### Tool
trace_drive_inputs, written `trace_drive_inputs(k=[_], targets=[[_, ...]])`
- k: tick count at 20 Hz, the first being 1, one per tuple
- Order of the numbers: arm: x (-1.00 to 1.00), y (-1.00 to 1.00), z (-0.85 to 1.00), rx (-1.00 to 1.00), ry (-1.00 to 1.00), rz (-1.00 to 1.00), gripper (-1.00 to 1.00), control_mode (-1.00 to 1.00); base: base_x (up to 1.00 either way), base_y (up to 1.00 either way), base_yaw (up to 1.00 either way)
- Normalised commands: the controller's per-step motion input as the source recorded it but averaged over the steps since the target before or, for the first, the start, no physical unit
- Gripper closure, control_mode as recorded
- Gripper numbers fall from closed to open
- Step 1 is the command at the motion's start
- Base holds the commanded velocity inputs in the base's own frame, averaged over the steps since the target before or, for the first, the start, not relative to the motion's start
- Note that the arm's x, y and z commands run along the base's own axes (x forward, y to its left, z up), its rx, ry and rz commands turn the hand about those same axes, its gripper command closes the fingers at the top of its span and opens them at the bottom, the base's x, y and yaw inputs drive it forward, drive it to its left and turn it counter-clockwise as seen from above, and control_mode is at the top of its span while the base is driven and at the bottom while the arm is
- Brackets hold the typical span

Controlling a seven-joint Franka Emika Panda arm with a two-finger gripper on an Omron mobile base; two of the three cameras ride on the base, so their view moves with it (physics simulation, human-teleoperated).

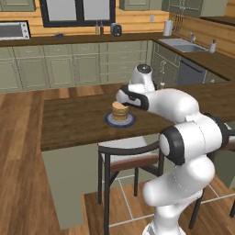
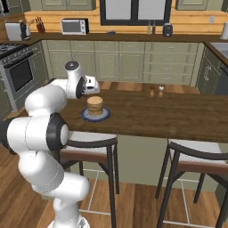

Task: Take the strawberry from the fridge and place it on top of the pancake, located on the dining counter.

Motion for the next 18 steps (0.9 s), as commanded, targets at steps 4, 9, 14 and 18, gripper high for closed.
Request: trace_drive_inputs(k=[4, 9, 14, 18], targets=[[0.46, 0.0, -0.17, 0.0, 0.07, -0.14, 1.0, -1.0, 0.0, 0.0, 0.0], [0.39, 0.0, -0.07, 0.0, 0.07, -0.1, 1.0, -1.0, 0.0, 0.0, 0.0], [0.48, 0.0, -0.04, 0.01, 0.02, -0.05, 1.0, -1.0, 0.0, 0.0, 0.0], [0.33, 0.0, -0.29, 0.02, 0.0, -0.01, 1.0, -1.0, 0.0, 0.0, 0.0]])
